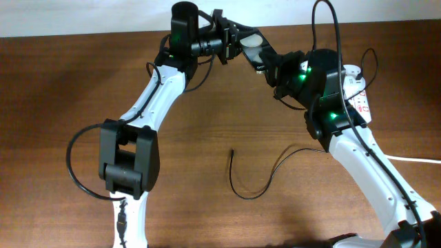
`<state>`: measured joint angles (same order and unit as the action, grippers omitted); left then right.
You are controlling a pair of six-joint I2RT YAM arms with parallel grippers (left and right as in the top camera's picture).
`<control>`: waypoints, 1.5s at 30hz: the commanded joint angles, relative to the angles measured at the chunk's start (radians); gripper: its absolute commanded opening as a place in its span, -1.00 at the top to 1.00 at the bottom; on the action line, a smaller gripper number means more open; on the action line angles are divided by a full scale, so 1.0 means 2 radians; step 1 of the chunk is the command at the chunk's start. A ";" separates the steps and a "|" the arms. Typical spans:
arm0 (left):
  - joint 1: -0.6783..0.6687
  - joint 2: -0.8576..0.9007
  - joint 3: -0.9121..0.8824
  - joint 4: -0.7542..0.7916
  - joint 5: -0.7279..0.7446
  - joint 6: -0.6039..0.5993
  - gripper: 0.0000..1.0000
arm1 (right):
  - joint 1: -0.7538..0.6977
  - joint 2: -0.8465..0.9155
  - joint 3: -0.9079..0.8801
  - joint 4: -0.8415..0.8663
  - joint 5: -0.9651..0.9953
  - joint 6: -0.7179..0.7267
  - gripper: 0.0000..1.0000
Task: Plug charger to phone and switch on socket
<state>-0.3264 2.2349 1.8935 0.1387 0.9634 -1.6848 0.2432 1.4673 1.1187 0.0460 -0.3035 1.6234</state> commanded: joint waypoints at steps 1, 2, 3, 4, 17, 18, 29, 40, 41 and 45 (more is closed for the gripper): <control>-0.001 -0.016 0.008 0.005 -0.001 0.001 0.62 | 0.003 -0.003 0.006 -0.004 -0.007 0.007 0.92; -0.001 -0.016 0.008 0.005 -0.002 0.001 0.63 | 0.003 -0.003 0.006 -0.004 -0.007 0.007 0.92; -0.001 -0.016 0.007 0.005 -0.002 0.001 0.68 | 0.003 -0.003 0.006 -0.004 -0.007 0.007 0.92; -0.001 -0.016 0.007 0.005 -0.001 0.001 0.72 | 0.003 -0.003 0.006 -0.004 -0.009 0.007 0.92; 0.001 -0.016 0.008 0.006 -0.001 0.015 1.00 | 0.003 -0.003 0.006 -0.004 -0.012 0.006 -0.97; 0.003 -0.016 0.007 0.006 0.001 0.016 1.00 | 0.003 -0.003 0.006 -0.004 -0.012 0.004 -0.97; 0.201 -0.016 0.008 0.005 0.261 0.275 1.00 | -0.018 -0.003 0.006 -0.007 -0.075 -0.230 -0.97; 0.215 -0.016 0.007 0.017 0.304 0.335 1.00 | 0.079 -0.003 0.043 -0.420 0.098 -0.434 -0.97; 0.215 -0.016 0.007 0.017 0.304 0.335 1.00 | 0.096 -0.003 0.043 -0.421 0.098 -0.434 -0.97; 0.216 -0.016 0.007 0.017 0.304 0.335 1.00 | 0.149 0.002 0.043 -0.433 0.114 -0.414 -0.97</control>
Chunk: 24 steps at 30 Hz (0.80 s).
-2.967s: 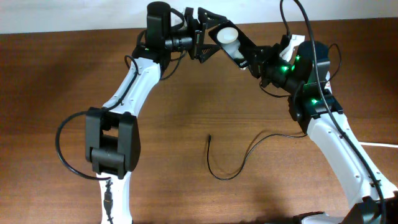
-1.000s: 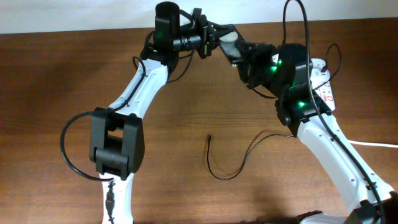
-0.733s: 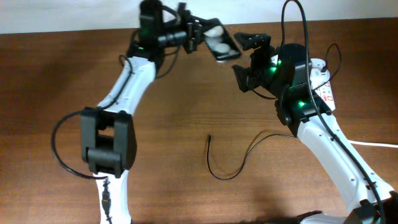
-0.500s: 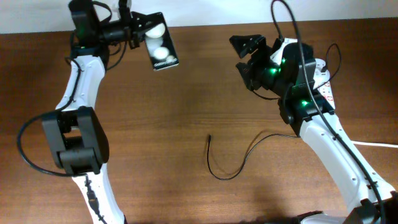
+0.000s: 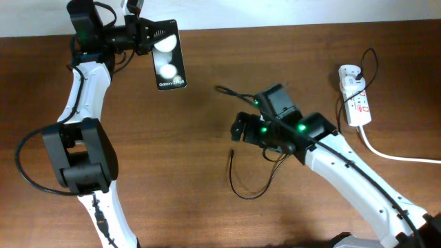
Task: Plug charger to phone and switch on socket
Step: 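Lower the right gripper to the black cable connector on the table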
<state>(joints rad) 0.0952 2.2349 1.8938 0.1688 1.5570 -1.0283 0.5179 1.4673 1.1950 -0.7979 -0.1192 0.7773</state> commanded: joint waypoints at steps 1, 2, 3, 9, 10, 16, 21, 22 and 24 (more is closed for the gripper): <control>0.005 -0.016 0.007 0.002 0.008 0.007 1.00 | 0.024 0.017 0.005 -0.027 0.044 0.022 -0.97; 0.006 -0.016 0.007 0.002 0.008 0.007 1.00 | 0.039 0.040 0.005 -0.030 0.045 0.022 -0.97; 0.006 -0.016 0.007 0.002 0.008 0.007 1.00 | 0.053 0.065 0.005 -0.029 0.045 0.022 -0.97; 0.026 -0.016 0.007 0.002 0.008 0.018 1.00 | 0.081 0.151 0.005 -0.016 0.045 0.035 -0.95; 0.032 -0.016 0.007 0.002 0.008 0.018 1.00 | 0.081 0.153 0.005 -0.006 0.045 0.035 -0.90; 0.039 -0.016 0.007 0.002 0.005 0.018 1.00 | 0.082 0.154 0.005 0.019 0.055 0.048 -0.89; 0.039 -0.016 0.007 0.002 0.004 0.018 1.00 | 0.102 0.200 0.005 0.041 0.054 0.048 -0.89; 0.039 -0.016 0.007 0.002 0.004 0.018 1.00 | 0.101 0.201 0.005 0.042 0.059 0.048 -0.89; 0.039 -0.016 0.007 0.002 0.005 0.018 1.00 | 0.101 0.210 0.006 0.049 0.065 0.048 -0.82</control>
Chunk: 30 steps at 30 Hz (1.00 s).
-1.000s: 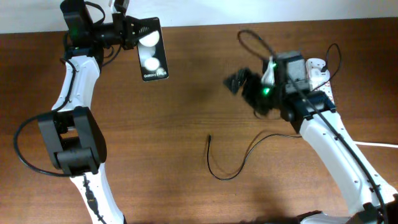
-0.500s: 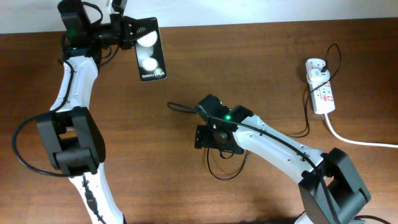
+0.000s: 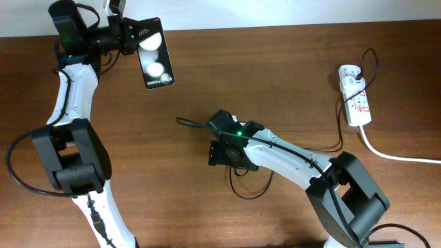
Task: Plug charger to phone and switch on socket
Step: 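Lower the right gripper to the black cable connector on the table, then grasp the cable connector with the right gripper and lift it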
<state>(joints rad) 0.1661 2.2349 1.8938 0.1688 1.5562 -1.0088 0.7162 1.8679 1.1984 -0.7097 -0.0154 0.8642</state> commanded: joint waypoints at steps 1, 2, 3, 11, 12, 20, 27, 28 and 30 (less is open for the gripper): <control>0.003 -0.016 0.007 0.002 0.005 0.008 1.00 | 0.002 0.012 0.004 0.006 0.014 0.005 -0.73; 0.003 -0.016 0.007 0.002 0.005 0.008 1.00 | 0.001 0.013 0.004 0.006 0.014 0.005 -0.66; 0.003 -0.016 0.007 0.002 0.005 0.008 1.00 | -0.002 0.016 0.005 0.008 0.014 0.005 -0.63; 0.003 -0.016 0.007 0.002 0.006 0.008 1.00 | -0.012 0.053 0.047 -0.008 0.033 0.006 -0.51; 0.003 -0.016 0.007 0.002 0.006 0.008 1.00 | -0.012 0.065 0.061 -0.021 0.036 0.006 -0.44; 0.003 -0.016 0.007 0.002 0.008 0.008 1.00 | -0.012 0.091 0.087 -0.066 0.038 0.006 0.37; 0.003 -0.016 0.007 0.002 0.008 0.008 1.00 | -0.012 0.091 0.087 -0.075 0.038 0.008 0.63; 0.004 -0.016 0.007 0.002 0.008 0.008 1.00 | -0.012 0.091 0.087 -0.074 0.038 0.008 0.64; 0.003 -0.016 0.007 0.002 0.008 0.008 1.00 | -0.012 0.091 0.087 -0.066 0.040 0.008 0.63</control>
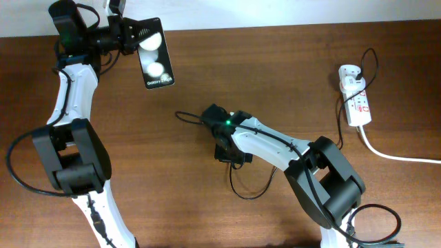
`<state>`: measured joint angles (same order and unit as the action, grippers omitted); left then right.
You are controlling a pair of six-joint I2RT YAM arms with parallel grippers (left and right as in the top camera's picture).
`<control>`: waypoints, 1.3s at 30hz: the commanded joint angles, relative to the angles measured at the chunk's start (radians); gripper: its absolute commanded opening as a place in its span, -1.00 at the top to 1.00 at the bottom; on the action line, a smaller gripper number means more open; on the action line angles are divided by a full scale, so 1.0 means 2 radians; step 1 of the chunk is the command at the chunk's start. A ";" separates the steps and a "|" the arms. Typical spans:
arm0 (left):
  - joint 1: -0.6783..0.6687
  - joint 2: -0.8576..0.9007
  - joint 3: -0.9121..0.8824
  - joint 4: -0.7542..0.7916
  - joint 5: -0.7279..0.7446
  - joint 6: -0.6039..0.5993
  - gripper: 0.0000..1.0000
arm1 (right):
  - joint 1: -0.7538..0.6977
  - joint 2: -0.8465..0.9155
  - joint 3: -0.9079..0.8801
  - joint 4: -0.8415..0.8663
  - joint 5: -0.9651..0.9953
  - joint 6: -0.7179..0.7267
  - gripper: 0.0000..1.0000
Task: Plug charger to phone and switch on socket
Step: 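Grasp the cable connector with the right gripper and lift it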
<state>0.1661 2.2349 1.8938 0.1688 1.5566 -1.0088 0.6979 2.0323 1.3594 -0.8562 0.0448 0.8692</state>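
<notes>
A black phone (156, 55) with glare spots on its screen hangs at the far left, above the table. My left gripper (135, 36) is shut on its top edge. The black charger cable (275, 167) runs from the white socket strip (355, 96) at the right and loops across the middle of the table. My right gripper (230, 154) points down at mid-table, right over the spot where the cable's free end lies. That end is hidden under the gripper. Whether the fingers have closed does not show.
A white mains cord (400, 157) leaves the socket strip toward the right edge. The right arm stretches low across the table from the front right. The brown table (172, 193) meets a white wall along the far edge.
The right gripper has shifted slightly to the right and turned, and now covers the cable's free end. The left gripper and the phone have not moved.
First both grippers were together at the phone, at the far middle of the table. Then the left gripper held the phone at the far left and the right arm was at mid-table. The right gripper was then beside the cable's end, and now stands on it.
</notes>
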 commanded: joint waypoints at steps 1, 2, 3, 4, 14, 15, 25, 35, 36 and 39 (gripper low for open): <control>0.003 -0.016 0.007 0.002 0.008 0.008 1.00 | -0.003 0.008 0.007 0.009 0.010 0.006 0.64; 0.004 -0.016 0.007 0.002 0.008 0.008 1.00 | -0.003 0.008 0.007 0.010 0.010 0.006 0.63; 0.003 -0.016 0.007 0.002 0.008 0.008 1.00 | -0.003 0.008 0.007 0.011 0.010 0.006 0.64; 0.003 -0.016 0.007 0.002 0.008 0.008 1.00 | -0.003 0.008 0.007 0.011 0.010 0.006 0.67; 0.004 -0.016 0.007 0.002 0.008 0.008 1.00 | -0.017 0.008 0.022 -0.023 0.005 0.000 0.92; 0.004 -0.016 0.007 0.002 0.008 0.008 1.00 | -0.040 0.008 0.035 -0.048 0.004 0.000 0.92; 0.003 -0.016 0.007 0.002 -0.001 0.008 1.00 | -0.203 -0.009 0.195 -0.095 -0.399 -0.227 0.92; -0.014 -0.016 0.007 0.042 -0.048 -0.042 1.00 | -0.215 -0.007 0.195 0.100 -0.662 -0.341 0.92; -0.014 -0.016 0.007 0.043 -0.053 -0.045 1.00 | -0.215 -0.001 0.195 0.131 -0.662 -0.341 0.92; -0.014 -0.016 0.007 0.043 -0.053 -0.045 1.00 | -0.215 0.038 0.195 0.212 -0.722 -0.337 0.92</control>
<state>0.1360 2.2349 1.8938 0.2481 1.4551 -1.0817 0.2634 2.0506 1.7370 -0.4747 -1.2903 0.2066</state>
